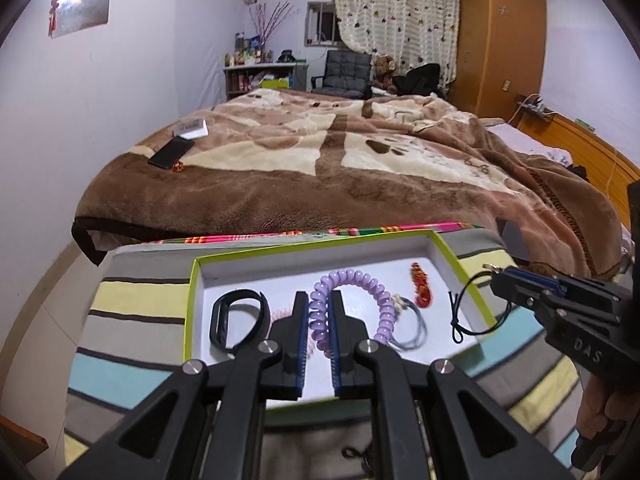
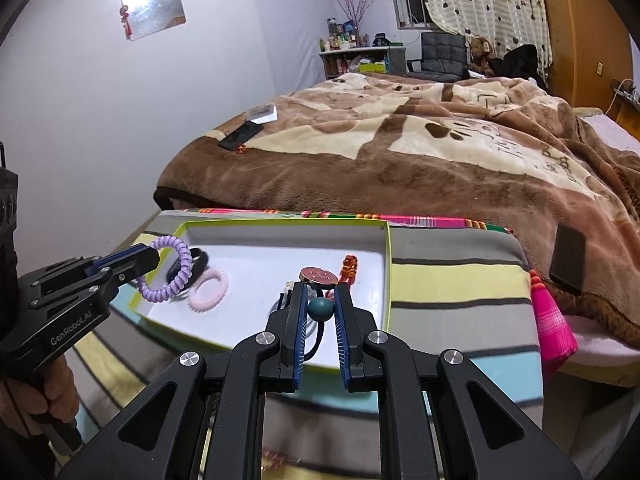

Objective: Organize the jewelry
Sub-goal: 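Open the left tool and the right tool to drop the hair ties in the box, then withdraw both open tools from the box toward the remaining jewelry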

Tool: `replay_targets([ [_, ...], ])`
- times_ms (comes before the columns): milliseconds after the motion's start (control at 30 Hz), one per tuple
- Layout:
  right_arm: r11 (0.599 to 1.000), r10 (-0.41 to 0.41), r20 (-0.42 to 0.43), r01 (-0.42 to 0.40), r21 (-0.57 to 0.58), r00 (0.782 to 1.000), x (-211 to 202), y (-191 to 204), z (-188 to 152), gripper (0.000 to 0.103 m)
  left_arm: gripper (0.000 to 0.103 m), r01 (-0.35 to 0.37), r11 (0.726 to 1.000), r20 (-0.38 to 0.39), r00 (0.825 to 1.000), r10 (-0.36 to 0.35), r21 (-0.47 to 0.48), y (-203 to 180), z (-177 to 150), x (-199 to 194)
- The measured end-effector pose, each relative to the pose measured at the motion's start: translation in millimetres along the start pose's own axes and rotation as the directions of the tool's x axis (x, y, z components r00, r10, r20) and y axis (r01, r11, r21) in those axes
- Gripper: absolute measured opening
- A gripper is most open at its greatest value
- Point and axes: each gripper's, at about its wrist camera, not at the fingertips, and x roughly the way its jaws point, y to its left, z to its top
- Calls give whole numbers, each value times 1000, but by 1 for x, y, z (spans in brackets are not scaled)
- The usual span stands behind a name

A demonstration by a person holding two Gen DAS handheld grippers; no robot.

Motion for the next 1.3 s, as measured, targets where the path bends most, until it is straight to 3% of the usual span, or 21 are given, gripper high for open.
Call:
replay_targets([
  [433, 999, -52, -110, 51, -15, 993, 58, -11, -8, 14, 10, -23, 1000, -101, 995, 23, 4, 5, 0, 73],
  [700, 996, -81, -141, 76, -41, 987, 74, -11, -13, 14, 11, -13, 1000, -135, 991, 12, -9, 8, -5, 95],
  [800, 996, -80, -135, 74, -44, 988, 74, -9, -15, 16, 11, -12, 1000, -135, 991, 11, -4, 7, -6, 97],
  [900, 996, -75, -127, 69, -49, 989, 72, -8, -16, 27, 12, -5, 1000, -141, 990, 4, -5, 7, -7, 96],
  [1000, 997, -66, -119, 59, -58, 991, 68, -6, -16, 32, 21, 4, 1000, -139, 990, -6, -12, 7, -8, 93],
  [1300, 995, -71, -77, 65, -70, 995, 44, 1, -18, 34, 26, 17, 999, -93, 995, -20, -37, 8, -10, 58],
])
